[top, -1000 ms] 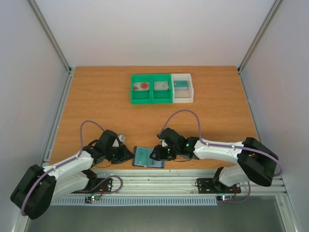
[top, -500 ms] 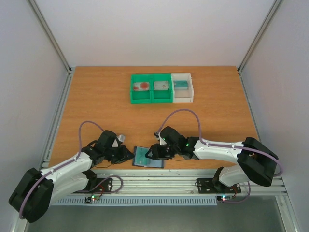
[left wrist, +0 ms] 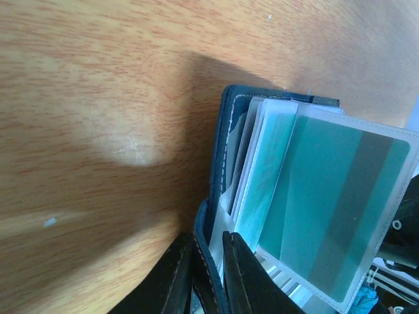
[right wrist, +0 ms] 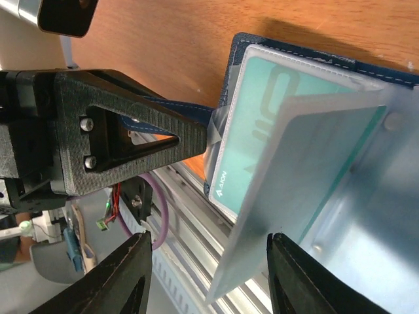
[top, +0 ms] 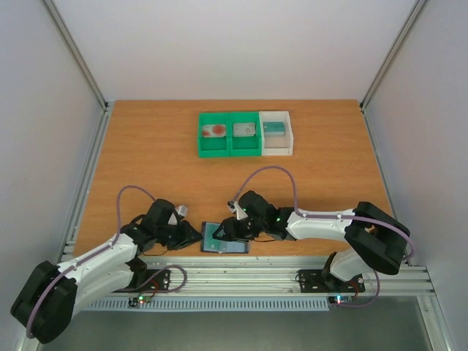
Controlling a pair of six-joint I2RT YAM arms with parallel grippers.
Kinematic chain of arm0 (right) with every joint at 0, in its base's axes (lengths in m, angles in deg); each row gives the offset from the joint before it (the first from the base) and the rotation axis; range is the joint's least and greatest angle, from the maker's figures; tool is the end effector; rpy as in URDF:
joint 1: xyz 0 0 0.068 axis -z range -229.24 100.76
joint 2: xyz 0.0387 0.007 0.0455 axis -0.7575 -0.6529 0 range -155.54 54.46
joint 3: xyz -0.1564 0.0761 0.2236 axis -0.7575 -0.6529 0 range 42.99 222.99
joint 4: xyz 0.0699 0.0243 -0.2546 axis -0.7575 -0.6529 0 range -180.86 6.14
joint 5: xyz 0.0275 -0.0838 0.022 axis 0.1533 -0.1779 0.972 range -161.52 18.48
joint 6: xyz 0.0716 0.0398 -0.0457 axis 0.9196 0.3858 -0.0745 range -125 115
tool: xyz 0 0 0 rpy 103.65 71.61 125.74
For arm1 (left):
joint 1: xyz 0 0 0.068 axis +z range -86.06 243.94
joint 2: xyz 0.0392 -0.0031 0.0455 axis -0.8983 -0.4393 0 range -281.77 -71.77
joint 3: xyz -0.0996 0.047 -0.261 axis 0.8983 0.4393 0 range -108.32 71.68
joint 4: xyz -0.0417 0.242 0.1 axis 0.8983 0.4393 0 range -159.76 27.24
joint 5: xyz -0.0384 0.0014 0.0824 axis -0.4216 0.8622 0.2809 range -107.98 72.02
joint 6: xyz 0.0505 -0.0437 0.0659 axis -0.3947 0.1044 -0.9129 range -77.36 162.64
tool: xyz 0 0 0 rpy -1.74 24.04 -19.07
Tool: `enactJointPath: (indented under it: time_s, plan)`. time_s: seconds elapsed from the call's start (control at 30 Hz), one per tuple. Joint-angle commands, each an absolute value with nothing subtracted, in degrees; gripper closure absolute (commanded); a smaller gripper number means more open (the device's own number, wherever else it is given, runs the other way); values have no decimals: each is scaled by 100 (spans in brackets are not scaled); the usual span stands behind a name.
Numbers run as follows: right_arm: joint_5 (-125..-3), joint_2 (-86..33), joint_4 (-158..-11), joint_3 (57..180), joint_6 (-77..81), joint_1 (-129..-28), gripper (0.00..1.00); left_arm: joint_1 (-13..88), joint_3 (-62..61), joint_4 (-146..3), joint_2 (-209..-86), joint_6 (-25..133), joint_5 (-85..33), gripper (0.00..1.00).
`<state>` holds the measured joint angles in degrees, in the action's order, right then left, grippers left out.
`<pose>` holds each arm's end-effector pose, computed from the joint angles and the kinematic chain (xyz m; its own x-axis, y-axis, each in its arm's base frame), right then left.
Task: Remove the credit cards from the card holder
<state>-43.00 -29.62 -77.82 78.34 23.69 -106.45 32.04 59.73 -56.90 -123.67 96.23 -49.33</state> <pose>0.1339 0.2824 0.1388 -0.7679 -0.4132 -0.4895 -0.6385 0.4322 0.6368 0.1196 -0.1263 0.0994 -0.9795 -0.1998 -0.0252 -0.1180 0.6706 -0.7324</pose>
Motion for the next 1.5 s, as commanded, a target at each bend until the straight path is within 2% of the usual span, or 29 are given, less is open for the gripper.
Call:
enactJointPath:
  time_s: [0.0, 0.2, 0.33, 0.5, 0.6, 0.8, 0.87, 1.13, 1.23, 1.27, 1.37, 1.47]
  plan:
    - [-4120, -3061, -7394, 7986, 2475, -10656, 51, 3183, 6066, -5654, -12211, 9676, -5008, 86]
    - [-4159, -3042, -7439, 8003, 2429, -10655, 43, 3178, 6104, -5645, -12159, 9713, -5024, 85]
    - [-4294, -3028, -7651, 8074, 2348, -10655, 43, 3179, 6089, -5630, -12120, 9713, -5034, 85]
    - [-4612, -3086, -8181, 8202, 2163, -10655, 53, 3184, 5934, -5279, -11894, 9680, -4908, 80]
    - [-4747, -3131, -8331, 8251, 2075, -10647, 60, 3178, 5785, -4901, -11657, 9623, -4704, 71]
    - [-4761, -3387, -8334, 8284, 2103, -10587, 67, 3184, 5594, -4723, -11275, 9664, -4652, 70]
    - [-4761, -3463, -8305, 8281, 2153, -10584, 68, 3177, 5586, -4876, -11263, 9731, -4754, 72]
    - [-5007, -3565, -8335, 8261, 2155, -10584, 71, 3178, 5799, -5750, -11598, 9936, -5115, 91]
    - [-5035, -3641, -8334, 8262, 2179, -10584, 72, 3173, 5773, -5927, -11689, 9982, -5275, 92]
    - [-5034, -3676, -8309, 8250, 2207, -10584, 73, 3165, 5758, -5932, -11647, 9992, -5274, 91]
    - [-5010, -3765, -8215, 8232, 2238, -10584, 73, 3083, 5704, -5836, -11414, 10037, -5162, 79]
    - [-5014, -3854, -8169, 8236, 2262, -10584, 74, 2978, 5718, -5944, -11186, 10116, -5142, 76]
